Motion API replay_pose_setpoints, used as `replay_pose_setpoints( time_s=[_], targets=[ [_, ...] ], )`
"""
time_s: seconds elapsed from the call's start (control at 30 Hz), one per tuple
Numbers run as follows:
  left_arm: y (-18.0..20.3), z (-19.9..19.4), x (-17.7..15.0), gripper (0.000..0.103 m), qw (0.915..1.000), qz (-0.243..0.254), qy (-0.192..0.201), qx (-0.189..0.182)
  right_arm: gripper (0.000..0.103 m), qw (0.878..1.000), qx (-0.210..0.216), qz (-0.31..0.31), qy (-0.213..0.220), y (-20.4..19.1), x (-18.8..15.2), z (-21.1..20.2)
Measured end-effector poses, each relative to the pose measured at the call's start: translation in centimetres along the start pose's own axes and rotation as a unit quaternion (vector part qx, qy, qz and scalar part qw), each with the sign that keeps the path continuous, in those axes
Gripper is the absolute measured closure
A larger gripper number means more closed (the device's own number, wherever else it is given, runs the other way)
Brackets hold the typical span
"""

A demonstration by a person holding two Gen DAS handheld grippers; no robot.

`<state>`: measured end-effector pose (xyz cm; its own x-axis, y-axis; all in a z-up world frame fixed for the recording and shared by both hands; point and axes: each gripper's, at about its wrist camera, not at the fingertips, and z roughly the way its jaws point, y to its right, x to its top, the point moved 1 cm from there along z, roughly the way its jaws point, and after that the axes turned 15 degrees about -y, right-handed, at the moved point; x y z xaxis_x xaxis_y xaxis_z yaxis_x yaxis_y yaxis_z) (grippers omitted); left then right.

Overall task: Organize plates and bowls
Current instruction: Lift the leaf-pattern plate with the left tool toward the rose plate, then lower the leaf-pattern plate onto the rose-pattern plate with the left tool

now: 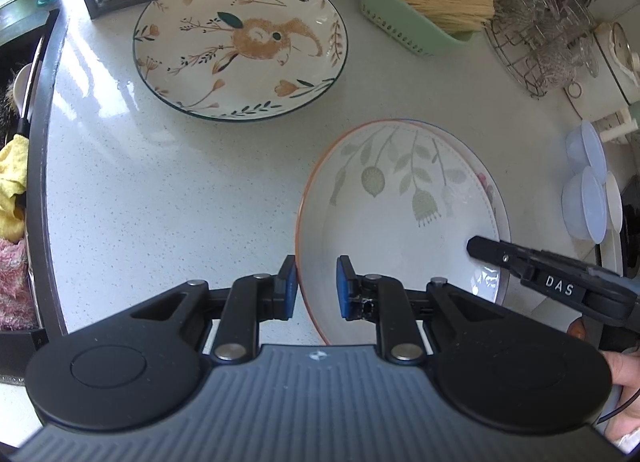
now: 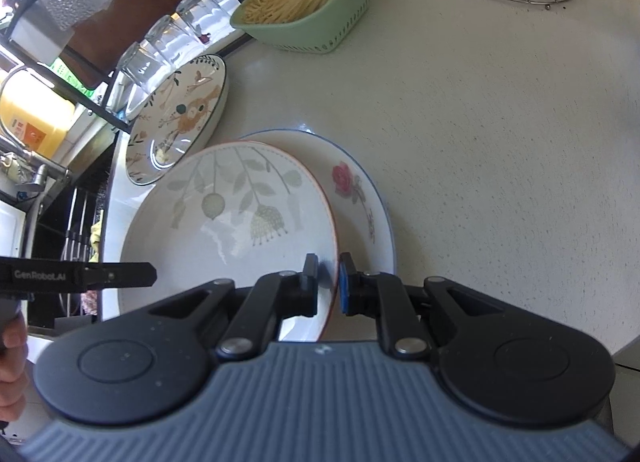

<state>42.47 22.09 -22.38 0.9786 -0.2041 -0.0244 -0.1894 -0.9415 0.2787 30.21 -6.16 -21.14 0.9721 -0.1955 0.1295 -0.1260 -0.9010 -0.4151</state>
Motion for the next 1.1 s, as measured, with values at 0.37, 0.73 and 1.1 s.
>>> replay_pose_setpoints(
  time_s=[0.37,0.73,1.1],
  targets=[
    [-0.3,-0.2,0.2,0.080,0.9998,-0.014,0.009,-0.011,0.088,0.998,-0.037,-0.038,0.029,-0.8,0.3,-0.2],
    [-0.1,-1.5,-0.2,0.080,0.9974,-0.040,0.055,-0.022,0.089,0.995,-0.050,-0.064,0.049,-0.8,0.1,-0.8],
    [0.8,-3.6,-2.7,0.080,0.9900,-0.081,0.116,0.001,0.091,0.983,-0.084,-0.130,0.103,-1.6,-0.3,-2.6]
  ],
)
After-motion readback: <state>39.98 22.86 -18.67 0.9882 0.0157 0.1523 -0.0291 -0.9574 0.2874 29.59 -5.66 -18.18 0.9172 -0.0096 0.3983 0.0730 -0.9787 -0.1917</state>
